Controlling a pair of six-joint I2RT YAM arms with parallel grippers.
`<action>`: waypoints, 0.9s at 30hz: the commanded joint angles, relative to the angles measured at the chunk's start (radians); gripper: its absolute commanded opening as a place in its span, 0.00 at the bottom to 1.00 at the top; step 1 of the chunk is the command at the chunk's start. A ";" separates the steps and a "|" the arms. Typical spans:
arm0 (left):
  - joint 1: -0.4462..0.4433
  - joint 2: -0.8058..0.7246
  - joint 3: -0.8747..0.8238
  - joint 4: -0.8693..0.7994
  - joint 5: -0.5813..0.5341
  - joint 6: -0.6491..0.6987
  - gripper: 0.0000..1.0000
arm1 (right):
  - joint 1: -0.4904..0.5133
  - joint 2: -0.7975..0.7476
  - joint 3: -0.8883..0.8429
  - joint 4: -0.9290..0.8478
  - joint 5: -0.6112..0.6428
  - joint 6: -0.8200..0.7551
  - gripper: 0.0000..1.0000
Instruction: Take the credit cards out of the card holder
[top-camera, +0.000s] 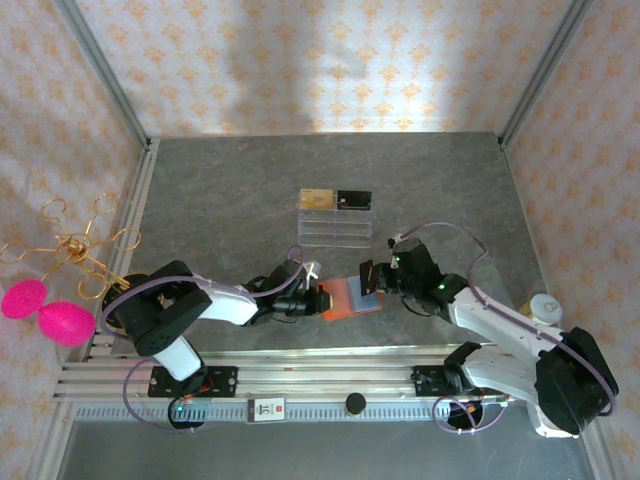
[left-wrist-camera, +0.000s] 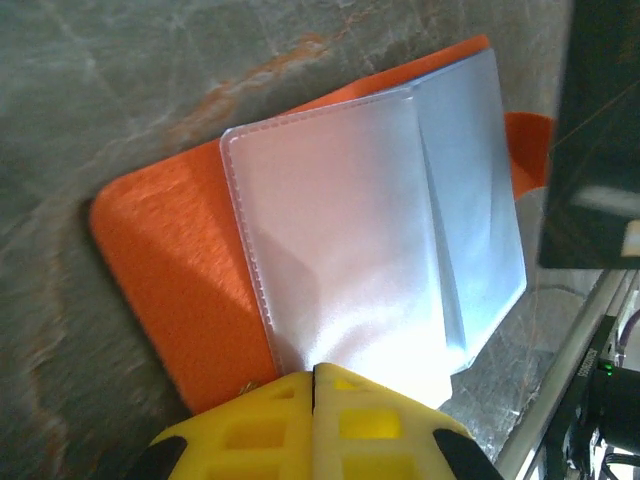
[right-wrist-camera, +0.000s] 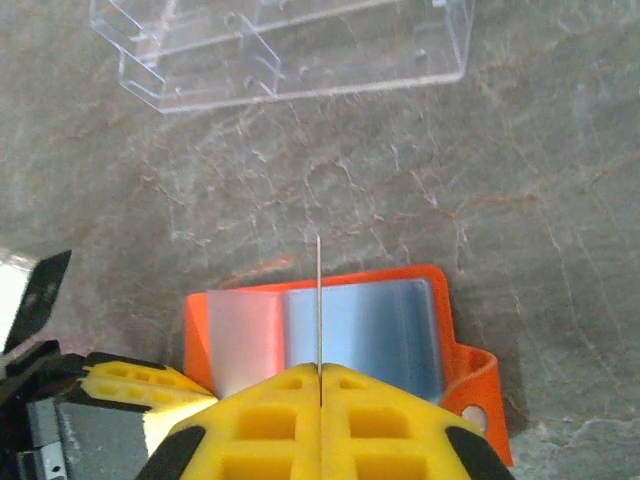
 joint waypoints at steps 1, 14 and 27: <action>0.006 -0.108 -0.004 -0.073 -0.049 0.024 0.00 | -0.003 -0.039 0.051 -0.039 0.050 -0.031 0.00; 0.096 -0.510 -0.153 0.284 0.049 0.017 0.51 | -0.003 -0.192 0.010 0.340 -0.188 0.053 0.00; 0.096 -0.597 -0.232 0.644 0.084 -0.054 0.62 | -0.003 -0.212 -0.042 0.630 -0.362 0.202 0.00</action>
